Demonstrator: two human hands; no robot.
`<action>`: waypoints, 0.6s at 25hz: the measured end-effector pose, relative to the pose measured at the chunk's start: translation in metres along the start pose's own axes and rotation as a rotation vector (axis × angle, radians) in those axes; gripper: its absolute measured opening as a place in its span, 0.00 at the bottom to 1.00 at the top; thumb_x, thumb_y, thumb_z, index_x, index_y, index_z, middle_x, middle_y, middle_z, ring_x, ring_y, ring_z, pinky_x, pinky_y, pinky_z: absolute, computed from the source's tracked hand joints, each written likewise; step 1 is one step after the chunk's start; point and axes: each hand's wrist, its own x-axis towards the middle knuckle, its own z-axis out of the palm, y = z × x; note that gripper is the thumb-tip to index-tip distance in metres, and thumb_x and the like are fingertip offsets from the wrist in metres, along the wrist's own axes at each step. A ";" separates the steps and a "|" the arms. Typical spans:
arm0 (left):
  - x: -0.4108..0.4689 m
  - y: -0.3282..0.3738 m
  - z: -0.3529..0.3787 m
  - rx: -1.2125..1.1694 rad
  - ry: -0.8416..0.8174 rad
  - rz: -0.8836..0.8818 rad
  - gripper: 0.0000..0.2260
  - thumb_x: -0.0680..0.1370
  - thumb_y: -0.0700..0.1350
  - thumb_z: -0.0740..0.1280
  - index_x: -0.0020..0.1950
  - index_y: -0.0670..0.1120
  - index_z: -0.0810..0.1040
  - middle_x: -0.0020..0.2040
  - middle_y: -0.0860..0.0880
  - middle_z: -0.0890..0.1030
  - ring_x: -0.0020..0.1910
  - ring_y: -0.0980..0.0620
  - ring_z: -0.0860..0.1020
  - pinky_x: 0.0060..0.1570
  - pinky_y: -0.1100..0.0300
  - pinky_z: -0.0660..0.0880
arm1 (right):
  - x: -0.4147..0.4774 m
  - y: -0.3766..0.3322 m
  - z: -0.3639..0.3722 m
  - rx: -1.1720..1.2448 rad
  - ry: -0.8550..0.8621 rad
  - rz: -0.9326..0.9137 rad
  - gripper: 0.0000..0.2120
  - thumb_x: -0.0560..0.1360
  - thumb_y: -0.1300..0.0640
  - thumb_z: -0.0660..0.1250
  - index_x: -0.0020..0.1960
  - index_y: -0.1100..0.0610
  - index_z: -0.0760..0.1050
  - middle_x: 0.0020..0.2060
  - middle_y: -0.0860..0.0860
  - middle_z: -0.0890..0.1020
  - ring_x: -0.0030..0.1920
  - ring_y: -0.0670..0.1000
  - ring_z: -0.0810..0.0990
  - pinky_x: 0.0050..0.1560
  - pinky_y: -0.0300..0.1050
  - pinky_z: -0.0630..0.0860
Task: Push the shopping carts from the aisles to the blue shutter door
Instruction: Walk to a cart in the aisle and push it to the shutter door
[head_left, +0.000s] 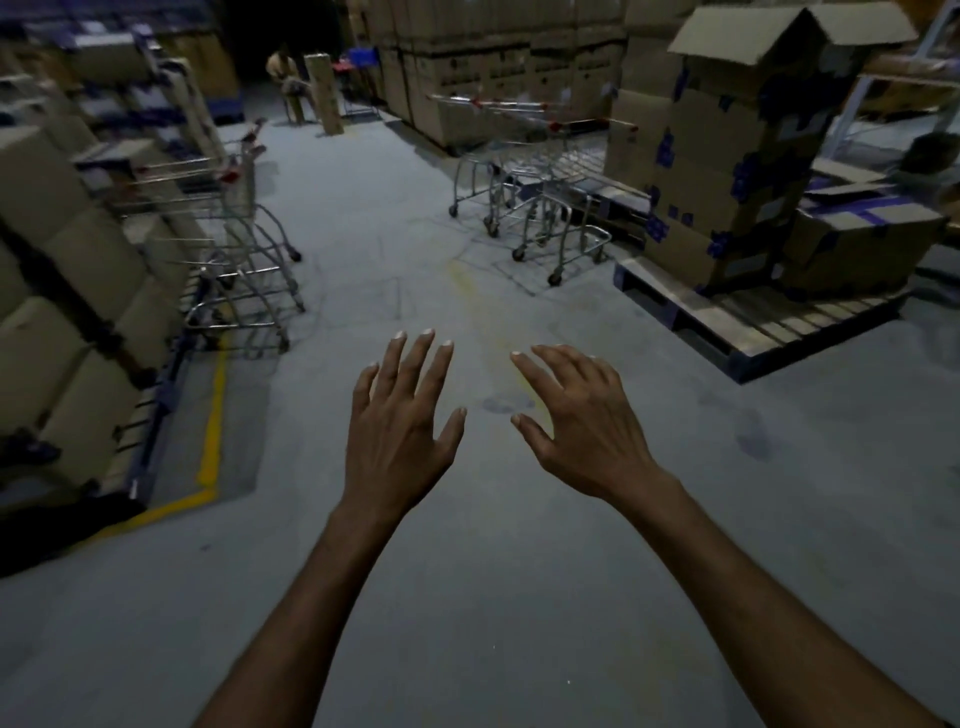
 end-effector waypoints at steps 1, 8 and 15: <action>0.011 -0.006 0.006 0.020 -0.001 -0.016 0.32 0.81 0.57 0.64 0.83 0.50 0.58 0.83 0.49 0.57 0.83 0.47 0.52 0.75 0.46 0.57 | 0.019 0.004 0.008 0.017 -0.004 -0.009 0.34 0.79 0.41 0.65 0.81 0.49 0.60 0.76 0.53 0.70 0.75 0.57 0.67 0.73 0.59 0.65; 0.074 -0.081 0.048 -0.117 -0.040 -0.292 0.27 0.80 0.59 0.65 0.78 0.54 0.65 0.72 0.53 0.74 0.69 0.51 0.74 0.54 0.50 0.77 | 0.146 -0.004 0.073 0.243 -0.070 -0.031 0.32 0.79 0.39 0.64 0.80 0.46 0.60 0.73 0.49 0.72 0.71 0.52 0.70 0.67 0.52 0.70; 0.140 -0.210 0.091 -0.248 -0.104 -0.471 0.20 0.79 0.65 0.62 0.69 0.63 0.70 0.57 0.63 0.81 0.49 0.63 0.80 0.45 0.57 0.78 | 0.267 -0.043 0.155 0.461 -0.139 0.018 0.27 0.79 0.33 0.63 0.75 0.40 0.65 0.62 0.40 0.78 0.60 0.43 0.76 0.57 0.47 0.76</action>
